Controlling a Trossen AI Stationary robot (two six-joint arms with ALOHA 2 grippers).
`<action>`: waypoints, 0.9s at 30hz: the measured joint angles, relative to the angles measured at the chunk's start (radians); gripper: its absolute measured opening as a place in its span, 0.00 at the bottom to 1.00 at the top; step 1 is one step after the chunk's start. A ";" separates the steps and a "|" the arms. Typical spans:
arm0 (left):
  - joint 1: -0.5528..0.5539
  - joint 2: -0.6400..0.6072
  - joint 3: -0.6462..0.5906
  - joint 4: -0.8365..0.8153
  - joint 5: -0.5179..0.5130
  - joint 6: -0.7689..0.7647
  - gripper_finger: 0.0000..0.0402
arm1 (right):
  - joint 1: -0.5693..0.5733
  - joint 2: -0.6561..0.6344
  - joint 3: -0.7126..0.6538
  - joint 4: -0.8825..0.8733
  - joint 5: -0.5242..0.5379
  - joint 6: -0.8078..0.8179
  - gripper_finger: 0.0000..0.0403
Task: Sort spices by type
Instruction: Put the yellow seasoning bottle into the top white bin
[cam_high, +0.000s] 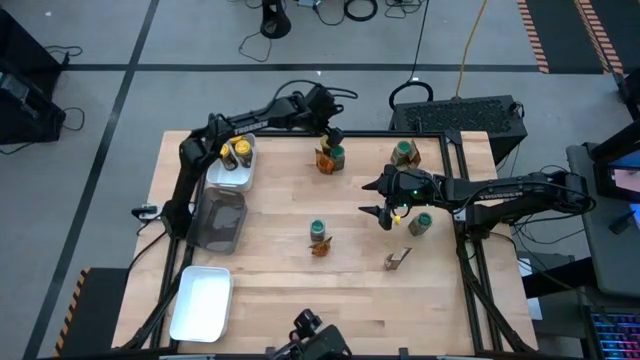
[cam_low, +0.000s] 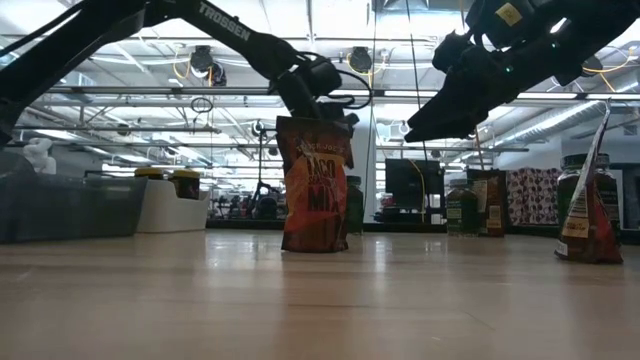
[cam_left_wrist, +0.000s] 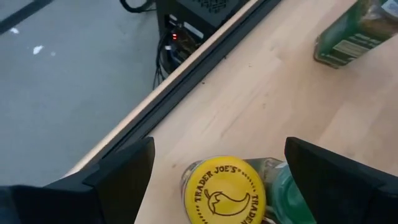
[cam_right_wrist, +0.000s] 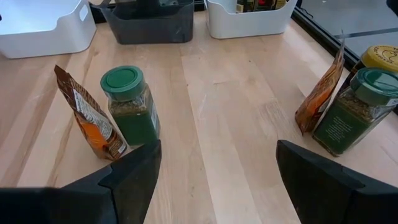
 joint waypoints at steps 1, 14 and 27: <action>-0.004 0.000 0.000 0.001 -0.018 0.006 0.90 | 0.000 0.000 0.000 0.000 0.000 0.000 0.74; -0.021 0.000 -0.020 -0.009 -0.091 0.026 0.90 | 0.000 0.000 0.000 0.000 0.000 0.000 0.74; -0.024 0.000 -0.030 -0.021 -0.095 0.037 0.90 | 0.000 0.000 0.000 0.000 0.000 0.000 0.74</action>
